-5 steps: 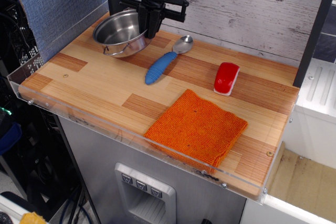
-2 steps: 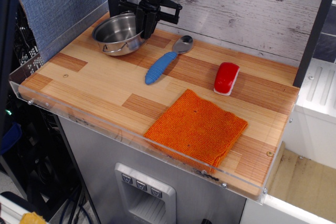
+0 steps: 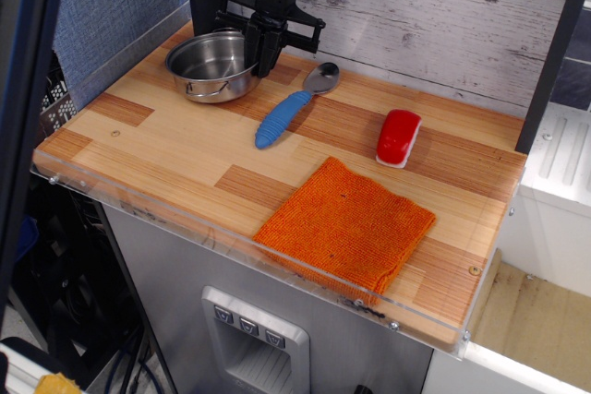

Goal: Move pot to left of spoon.

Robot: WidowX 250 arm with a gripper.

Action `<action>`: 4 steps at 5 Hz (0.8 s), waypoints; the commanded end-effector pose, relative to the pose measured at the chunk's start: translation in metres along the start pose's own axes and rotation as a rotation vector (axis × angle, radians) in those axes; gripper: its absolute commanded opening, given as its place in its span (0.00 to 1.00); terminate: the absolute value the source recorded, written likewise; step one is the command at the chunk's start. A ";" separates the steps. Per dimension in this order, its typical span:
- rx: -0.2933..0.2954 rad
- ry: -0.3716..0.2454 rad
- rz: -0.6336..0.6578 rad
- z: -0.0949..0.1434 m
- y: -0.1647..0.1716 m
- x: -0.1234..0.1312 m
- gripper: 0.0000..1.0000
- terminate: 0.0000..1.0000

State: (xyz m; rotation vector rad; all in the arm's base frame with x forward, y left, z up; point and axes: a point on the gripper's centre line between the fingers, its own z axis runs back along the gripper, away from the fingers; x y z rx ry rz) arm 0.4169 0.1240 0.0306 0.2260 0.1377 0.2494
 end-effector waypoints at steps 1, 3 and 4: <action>-0.050 -0.027 0.053 0.011 0.004 -0.009 1.00 0.00; -0.078 -0.086 0.036 0.028 0.003 -0.017 1.00 0.00; -0.077 -0.168 0.038 0.062 0.004 -0.037 1.00 0.00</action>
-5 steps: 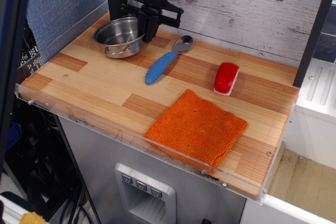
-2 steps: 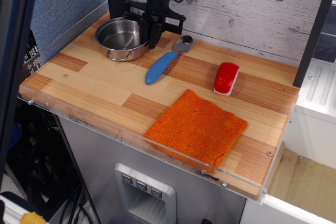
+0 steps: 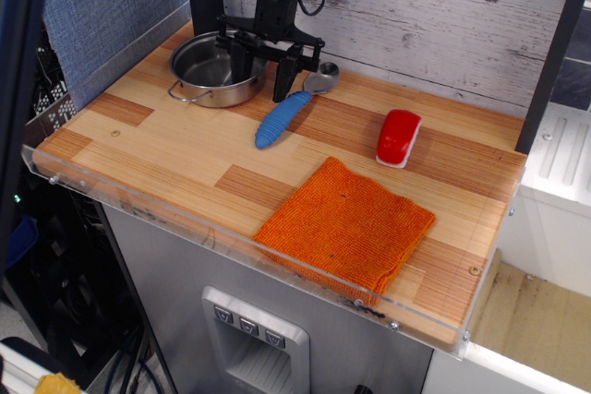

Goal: Move pot to left of spoon.

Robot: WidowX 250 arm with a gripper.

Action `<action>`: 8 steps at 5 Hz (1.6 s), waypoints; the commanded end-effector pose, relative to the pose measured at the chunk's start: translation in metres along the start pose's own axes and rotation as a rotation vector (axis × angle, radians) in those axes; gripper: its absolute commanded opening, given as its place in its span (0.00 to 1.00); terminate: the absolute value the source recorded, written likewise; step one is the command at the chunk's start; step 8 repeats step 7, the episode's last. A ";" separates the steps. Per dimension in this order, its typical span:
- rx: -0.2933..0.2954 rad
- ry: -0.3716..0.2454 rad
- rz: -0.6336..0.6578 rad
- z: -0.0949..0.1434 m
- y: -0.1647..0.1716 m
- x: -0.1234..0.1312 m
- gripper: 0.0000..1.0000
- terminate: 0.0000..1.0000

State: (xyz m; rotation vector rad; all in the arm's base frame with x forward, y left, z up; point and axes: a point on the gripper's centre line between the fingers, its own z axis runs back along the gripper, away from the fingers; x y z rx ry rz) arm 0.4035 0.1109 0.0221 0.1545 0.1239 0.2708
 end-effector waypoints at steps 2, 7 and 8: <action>-0.036 -0.231 -0.001 0.105 0.010 -0.057 1.00 0.00; -0.132 -0.162 -0.128 0.110 -0.039 -0.078 1.00 1.00; -0.132 -0.162 -0.128 0.110 -0.039 -0.078 1.00 1.00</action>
